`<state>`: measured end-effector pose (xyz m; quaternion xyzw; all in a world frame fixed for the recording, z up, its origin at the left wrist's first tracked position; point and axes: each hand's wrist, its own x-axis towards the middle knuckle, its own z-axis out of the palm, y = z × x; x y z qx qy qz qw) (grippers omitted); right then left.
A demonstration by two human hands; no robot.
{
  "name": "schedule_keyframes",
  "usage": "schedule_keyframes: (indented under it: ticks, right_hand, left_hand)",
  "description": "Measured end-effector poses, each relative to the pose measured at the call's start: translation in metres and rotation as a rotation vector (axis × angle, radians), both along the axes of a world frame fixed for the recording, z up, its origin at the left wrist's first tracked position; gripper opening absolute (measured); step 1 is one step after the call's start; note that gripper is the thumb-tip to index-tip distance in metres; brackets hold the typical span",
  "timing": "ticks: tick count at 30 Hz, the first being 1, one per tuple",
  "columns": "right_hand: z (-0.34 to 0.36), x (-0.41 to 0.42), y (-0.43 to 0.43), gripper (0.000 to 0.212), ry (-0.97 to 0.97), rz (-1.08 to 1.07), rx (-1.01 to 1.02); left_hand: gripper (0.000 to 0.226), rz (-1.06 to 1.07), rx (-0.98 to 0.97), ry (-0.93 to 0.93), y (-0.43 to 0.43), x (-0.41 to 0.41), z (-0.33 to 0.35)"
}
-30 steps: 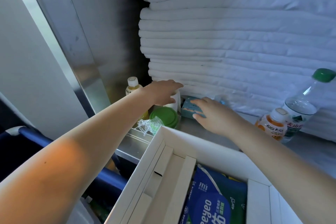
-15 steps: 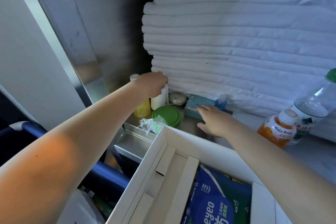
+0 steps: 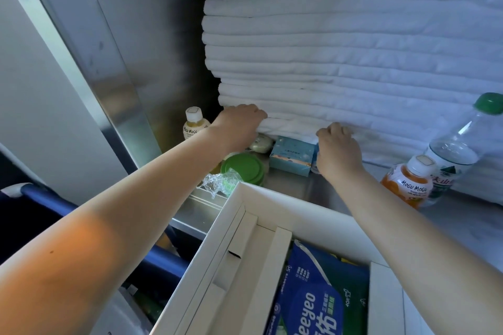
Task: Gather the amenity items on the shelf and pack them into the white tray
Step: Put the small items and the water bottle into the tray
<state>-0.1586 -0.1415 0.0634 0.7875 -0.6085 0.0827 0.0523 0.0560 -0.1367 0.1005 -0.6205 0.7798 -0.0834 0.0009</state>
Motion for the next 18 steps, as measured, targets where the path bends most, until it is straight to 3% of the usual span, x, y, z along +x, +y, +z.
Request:
schedule_keyframes:
  ticks: [7,12,18]
  right_hand:
    - [0.003,-0.002,0.005,0.038,-0.168,-0.012,0.052]
    - [0.005,-0.005,0.006,0.036,-0.198,-0.024,0.051]
    - [0.005,-0.004,0.003,0.037,-0.166,-0.004,0.015]
  left_hand:
    - [0.031,0.019,0.102,-0.068,-0.010,-0.023,-0.022]
    - [0.026,-0.006,0.054,-0.179,-0.017,-0.033,-0.040]
    - [0.029,0.011,0.058,-0.183,-0.030,-0.035,-0.047]
